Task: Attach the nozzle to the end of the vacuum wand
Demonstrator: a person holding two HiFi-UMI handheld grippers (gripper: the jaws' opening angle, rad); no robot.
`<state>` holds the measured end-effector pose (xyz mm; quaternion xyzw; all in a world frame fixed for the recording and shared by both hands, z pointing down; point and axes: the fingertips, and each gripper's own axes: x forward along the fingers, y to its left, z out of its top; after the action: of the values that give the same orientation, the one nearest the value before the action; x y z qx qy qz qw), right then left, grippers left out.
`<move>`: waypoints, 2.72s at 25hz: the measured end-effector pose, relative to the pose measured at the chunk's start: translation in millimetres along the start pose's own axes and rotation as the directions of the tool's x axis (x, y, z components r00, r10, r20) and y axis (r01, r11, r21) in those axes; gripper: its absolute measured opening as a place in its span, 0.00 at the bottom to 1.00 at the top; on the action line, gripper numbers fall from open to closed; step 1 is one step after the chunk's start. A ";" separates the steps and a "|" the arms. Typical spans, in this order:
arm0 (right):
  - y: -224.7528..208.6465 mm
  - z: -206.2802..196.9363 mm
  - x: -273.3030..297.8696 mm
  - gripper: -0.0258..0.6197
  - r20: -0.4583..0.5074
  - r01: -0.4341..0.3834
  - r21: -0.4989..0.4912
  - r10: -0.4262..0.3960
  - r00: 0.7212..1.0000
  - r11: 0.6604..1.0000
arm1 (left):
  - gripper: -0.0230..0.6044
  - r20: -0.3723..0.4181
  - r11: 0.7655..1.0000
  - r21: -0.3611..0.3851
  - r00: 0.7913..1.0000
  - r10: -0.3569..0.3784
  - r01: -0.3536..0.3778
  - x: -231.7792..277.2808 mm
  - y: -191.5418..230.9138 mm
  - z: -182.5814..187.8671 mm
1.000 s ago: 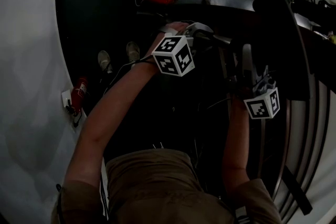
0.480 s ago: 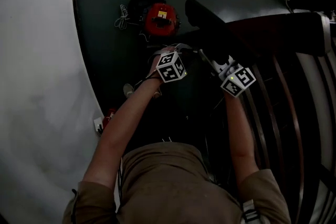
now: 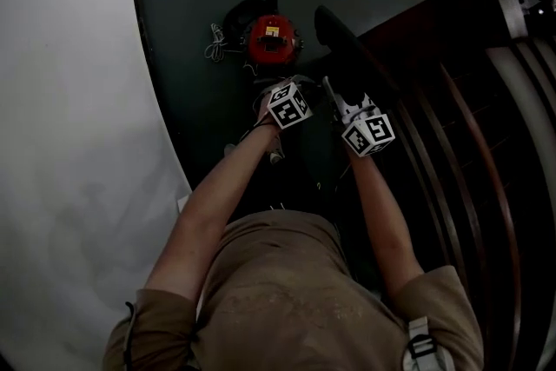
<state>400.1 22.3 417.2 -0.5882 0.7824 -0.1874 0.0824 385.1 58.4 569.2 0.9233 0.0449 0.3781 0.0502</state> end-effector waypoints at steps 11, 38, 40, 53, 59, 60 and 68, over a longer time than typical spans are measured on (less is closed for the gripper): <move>-26.0 1.8 -27.3 0.33 0.050 0.075 -0.028 -0.073 0.996 0.997 | 0.27 -0.066 1.000 -0.006 0.998 0.024 -0.025 27.3 -12.4 9.8; -35.0 5.6 -13.3 0.33 0.015 0.046 -0.033 -0.045 0.999 0.998 | 0.27 -0.107 0.998 0.066 0.994 0.020 -0.013 28.4 -8.3 23.3; -33.0 5.2 -13.4 0.33 0.041 0.059 0.012 -0.060 0.997 0.998 | 0.27 -0.076 1.000 0.013 0.997 0.028 -0.027 25.5 -4.7 17.6; 7.2 -7.5 4.4 0.33 0.017 0.007 0.028 -0.007 1.000 1.000 | 0.27 -0.019 0.999 -0.025 0.999 0.034 -0.035 -4.4 -1.6 -9.0; 21.8 -14.6 13.6 0.33 -0.025 -0.016 0.016 0.017 1.000 1.000 | 0.27 -0.034 0.998 -0.060 0.999 0.034 -0.036 -13.2 -0.5 -22.3; 27.6 -17.4 17.0 0.33 -0.032 -0.028 0.010 0.028 0.999 1.000 | 0.28 -0.022 0.996 -0.079 0.999 0.040 -0.042 -18.6 -0.1 -26.4; 95.4 -52.2 54.9 0.33 -0.156 -0.146 -0.126 0.125 0.980 0.981 | 0.34 0.121 0.961 -0.234 0.976 0.179 -0.147 -109.2 -21.1 -92.2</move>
<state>280.8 3.0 432.8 -0.5223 0.8356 -0.1701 -0.0033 241.8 71.5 556.2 0.9367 -0.0783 0.3172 0.1256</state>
